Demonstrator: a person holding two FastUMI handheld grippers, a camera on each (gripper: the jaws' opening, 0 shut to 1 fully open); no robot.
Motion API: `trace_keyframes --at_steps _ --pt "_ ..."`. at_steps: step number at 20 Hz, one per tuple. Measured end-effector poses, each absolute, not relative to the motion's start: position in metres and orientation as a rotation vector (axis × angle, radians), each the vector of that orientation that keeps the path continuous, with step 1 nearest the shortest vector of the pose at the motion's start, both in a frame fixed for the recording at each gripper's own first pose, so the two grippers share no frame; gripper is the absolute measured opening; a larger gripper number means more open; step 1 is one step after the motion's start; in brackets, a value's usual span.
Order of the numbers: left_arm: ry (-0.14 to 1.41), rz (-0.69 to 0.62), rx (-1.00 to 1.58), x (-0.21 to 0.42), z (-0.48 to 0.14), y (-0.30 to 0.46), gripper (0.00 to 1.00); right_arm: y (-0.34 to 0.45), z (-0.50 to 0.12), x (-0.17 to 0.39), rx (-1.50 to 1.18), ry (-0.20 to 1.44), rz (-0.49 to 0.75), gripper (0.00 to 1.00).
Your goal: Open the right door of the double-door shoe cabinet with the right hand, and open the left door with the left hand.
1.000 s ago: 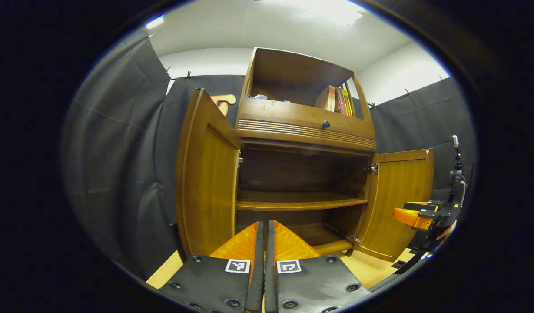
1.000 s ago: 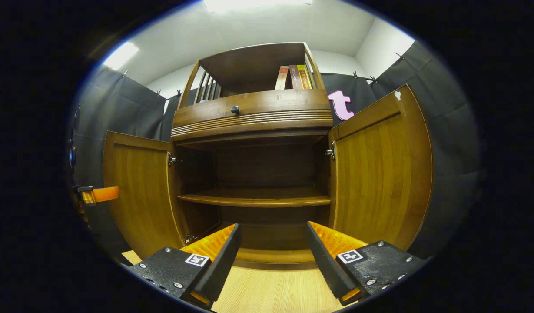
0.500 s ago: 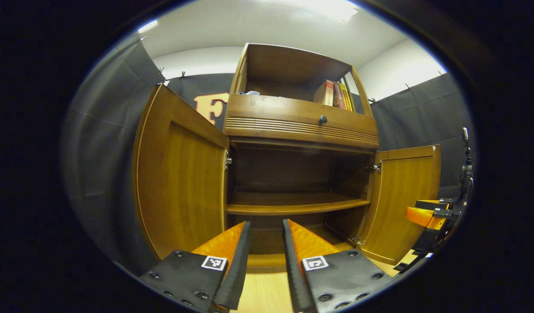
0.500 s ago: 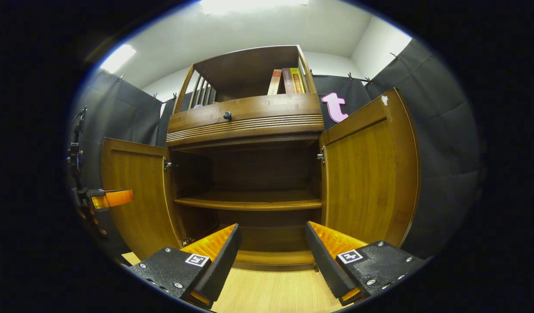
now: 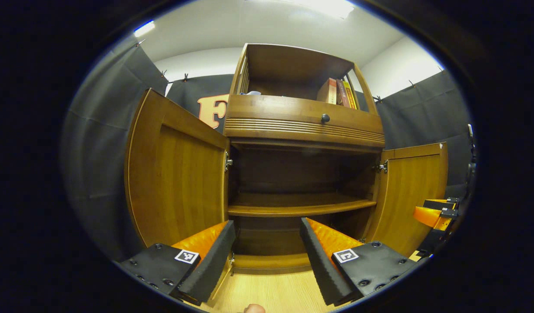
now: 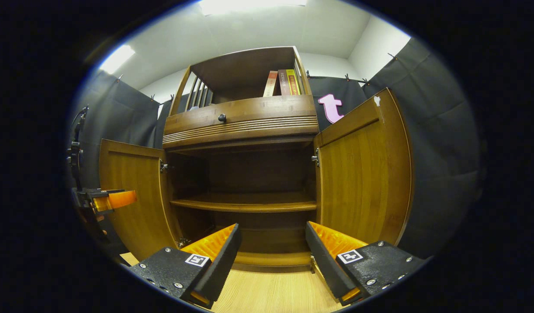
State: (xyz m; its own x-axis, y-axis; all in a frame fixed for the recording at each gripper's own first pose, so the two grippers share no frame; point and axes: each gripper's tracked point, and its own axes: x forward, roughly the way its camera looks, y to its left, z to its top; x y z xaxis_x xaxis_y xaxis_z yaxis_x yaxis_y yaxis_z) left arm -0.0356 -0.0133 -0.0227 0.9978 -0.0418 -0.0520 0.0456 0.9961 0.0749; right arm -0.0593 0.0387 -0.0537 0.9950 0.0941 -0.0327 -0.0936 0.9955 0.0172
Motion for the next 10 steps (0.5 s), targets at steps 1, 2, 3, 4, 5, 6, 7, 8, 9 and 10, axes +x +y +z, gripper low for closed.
trace_keyframes --at_steps 1,2,3,4,5,6,7,8,9,10 --pt "0.048 -0.038 0.083 -0.0352 -0.0213 -0.0134 0.96 0.0387 -0.0533 -0.059 0.018 0.034 0.094 1.0" --pt "0.044 -0.023 0.092 -0.0363 -0.0204 -0.0114 0.95 0.0382 -0.0527 -0.0589 0.021 0.034 0.094 0.97" --pt "0.04 -0.01 0.102 -0.0368 -0.0191 -0.0091 0.95 0.0377 -0.0524 -0.0586 0.024 0.033 0.094 0.94" --pt "0.034 -0.007 0.11 -0.0372 -0.0183 -0.0096 0.95 0.0369 -0.0517 -0.0583 0.024 0.031 0.093 0.92" --pt "0.032 -0.005 0.113 -0.038 -0.0176 -0.0102 0.97 0.0359 -0.0514 -0.0587 0.021 0.029 0.091 0.91" --pt "0.03 -0.005 0.109 -0.0403 -0.0171 -0.0103 0.97 0.0353 -0.0516 -0.0589 0.018 0.028 0.089 0.91" --pt "0.028 -0.009 0.103 -0.0408 -0.0163 -0.011 0.96 0.0349 -0.0517 -0.0583 0.014 0.028 0.089 0.9" --pt "0.026 -0.011 0.101 -0.0421 -0.0156 -0.0112 0.96 0.0342 -0.0512 -0.0578 0.013 0.028 0.088 0.91" --pt "0.022 -0.007 0.102 -0.0425 -0.0136 -0.0099 0.97 0.035 -0.0518 -0.0579 0.013 0.03 0.089 0.86" --pt "0.02 -0.001 0.107 -0.0423 -0.0137 -0.0079 0.96 0.0352 -0.0519 -0.0579 0.013 0.03 0.091 0.92"
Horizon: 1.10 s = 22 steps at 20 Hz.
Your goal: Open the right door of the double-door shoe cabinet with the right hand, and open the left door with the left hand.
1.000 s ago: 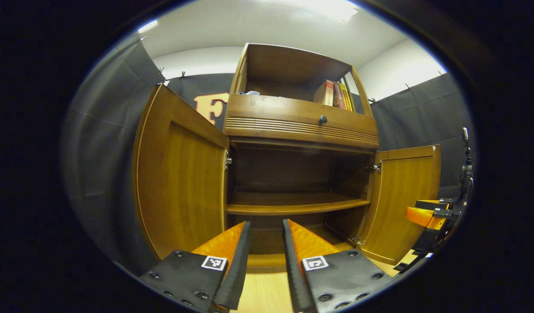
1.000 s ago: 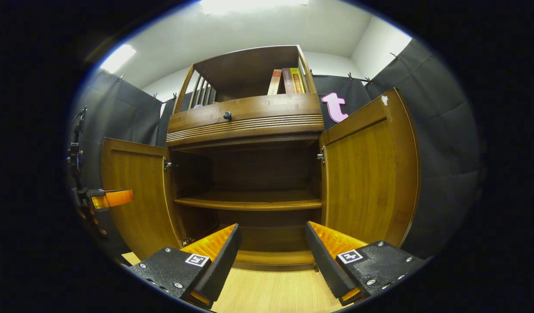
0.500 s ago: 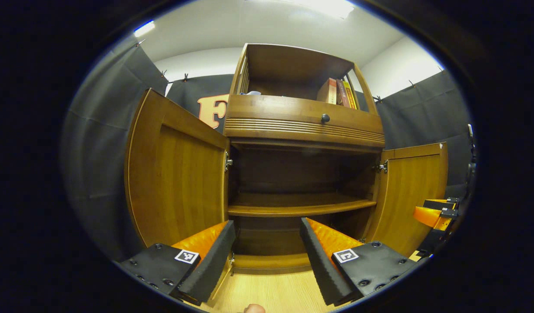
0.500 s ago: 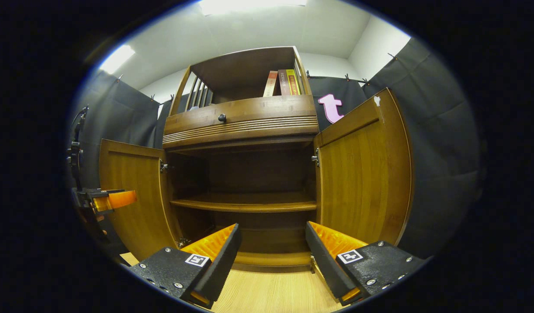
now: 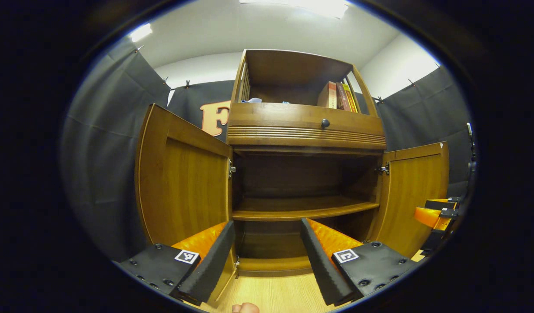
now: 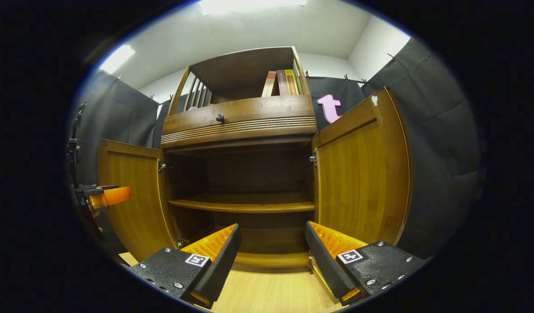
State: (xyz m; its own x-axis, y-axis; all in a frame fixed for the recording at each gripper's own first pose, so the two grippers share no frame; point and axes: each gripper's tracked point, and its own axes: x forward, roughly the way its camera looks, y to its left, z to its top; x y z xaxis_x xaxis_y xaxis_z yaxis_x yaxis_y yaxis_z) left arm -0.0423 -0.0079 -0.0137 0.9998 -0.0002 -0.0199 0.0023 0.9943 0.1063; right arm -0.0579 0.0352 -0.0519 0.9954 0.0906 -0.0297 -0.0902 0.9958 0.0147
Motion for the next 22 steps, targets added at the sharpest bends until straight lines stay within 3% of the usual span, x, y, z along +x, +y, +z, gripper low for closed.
trace_keyframes --at_steps 5,10,13,14,19,20,21,22 --pt "0.016 -0.002 0.112 -0.044 -0.012 -0.009 0.95 0.036 -0.052 -0.059 0.013 0.03 0.09 0.92" --pt "0.009 0.008 0.113 -0.047 -0.011 -0.003 0.96 0.036 -0.054 -0.06 0.014 0.033 0.09 1.0" --pt "0.007 0.019 0.11 -0.048 -0.01 0.003 0.95 0.037 -0.052 -0.06 0.017 0.03 0.093 1.0" --pt "0.006 0.02 0.107 -0.049 -0.011 0.003 0.95 0.038 -0.052 -0.06 0.017 0.029 0.094 0.81" --pt "0.001 0.028 0.105 -0.051 -0.009 0.008 0.95 0.04 -0.053 -0.059 0.014 0.032 0.097 0.81" --pt "-0.001 0.027 0.104 -0.05 -0.009 0.007 0.96 0.04 -0.054 -0.059 0.014 0.033 0.097 0.92" --pt "-0.002 0.025 0.105 -0.051 -0.008 0.007 0.96 0.04 -0.054 -0.059 0.014 0.033 0.097 0.92" --pt "-0.001 0.026 0.105 -0.051 -0.009 0.007 0.95 0.04 -0.055 -0.058 0.012 0.033 0.096 1.0"
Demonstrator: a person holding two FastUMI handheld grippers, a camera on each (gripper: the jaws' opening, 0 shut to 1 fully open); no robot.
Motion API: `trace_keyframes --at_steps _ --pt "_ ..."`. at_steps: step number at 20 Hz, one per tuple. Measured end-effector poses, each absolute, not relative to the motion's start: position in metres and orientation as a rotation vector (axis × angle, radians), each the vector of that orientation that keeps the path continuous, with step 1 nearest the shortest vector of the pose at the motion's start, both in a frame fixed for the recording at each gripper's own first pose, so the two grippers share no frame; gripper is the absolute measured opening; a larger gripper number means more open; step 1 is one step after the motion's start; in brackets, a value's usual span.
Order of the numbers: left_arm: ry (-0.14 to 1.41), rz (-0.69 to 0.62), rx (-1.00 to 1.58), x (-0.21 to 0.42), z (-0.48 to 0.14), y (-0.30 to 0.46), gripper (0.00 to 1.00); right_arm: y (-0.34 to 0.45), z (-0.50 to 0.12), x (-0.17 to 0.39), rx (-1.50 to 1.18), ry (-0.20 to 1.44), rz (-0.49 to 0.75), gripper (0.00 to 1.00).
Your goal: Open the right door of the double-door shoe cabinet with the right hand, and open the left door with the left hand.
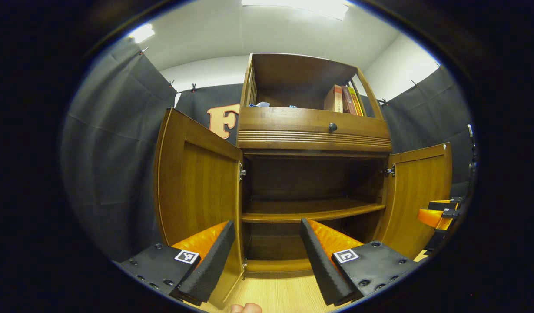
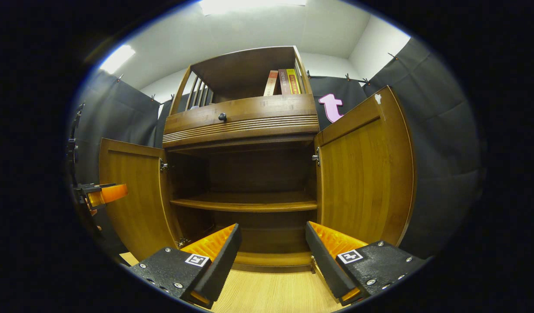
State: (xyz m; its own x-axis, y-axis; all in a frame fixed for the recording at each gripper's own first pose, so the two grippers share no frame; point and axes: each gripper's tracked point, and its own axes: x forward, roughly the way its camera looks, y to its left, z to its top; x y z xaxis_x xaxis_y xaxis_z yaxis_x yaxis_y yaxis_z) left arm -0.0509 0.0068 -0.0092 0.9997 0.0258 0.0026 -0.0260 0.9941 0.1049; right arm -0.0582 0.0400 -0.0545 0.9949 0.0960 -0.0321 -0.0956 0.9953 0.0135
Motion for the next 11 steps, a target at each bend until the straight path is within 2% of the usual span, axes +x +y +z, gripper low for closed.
trace_keyframes --at_steps 1,2,4,5,6,7,11 --pt "-0.001 0.026 0.105 -0.0504 -0.0098 0.007 0.95 0.0402 -0.0548 -0.0585 0.011 0.034 0.096 1.0" --pt "0.001 0.023 0.106 -0.0507 -0.0106 0.0063 0.95 0.0401 -0.0556 -0.0583 0.011 0.036 0.097 0.92" --pt "0.005 0.025 0.105 -0.05 -0.0125 0.0072 0.95 0.0398 -0.0574 -0.058 0.011 0.041 0.096 0.92" --pt "0.005 0.027 0.105 -0.049 -0.0126 0.0077 0.96 0.0389 -0.0582 -0.0575 0.012 0.042 0.095 0.81" --pt "0.006 0.028 0.104 -0.05 -0.0125 0.0077 0.96 0.038 -0.0587 -0.0574 0.013 0.042 0.093 0.81" --pt "0.006 0.029 0.104 -0.049 -0.013 0.0081 0.96 0.0377 -0.0587 -0.0571 0.015 0.042 0.092 0.92" --pt "0.004 0.028 0.109 -0.049 -0.0125 0.0074 0.95 0.0362 -0.0567 -0.0576 0.015 0.036 0.088 0.92"
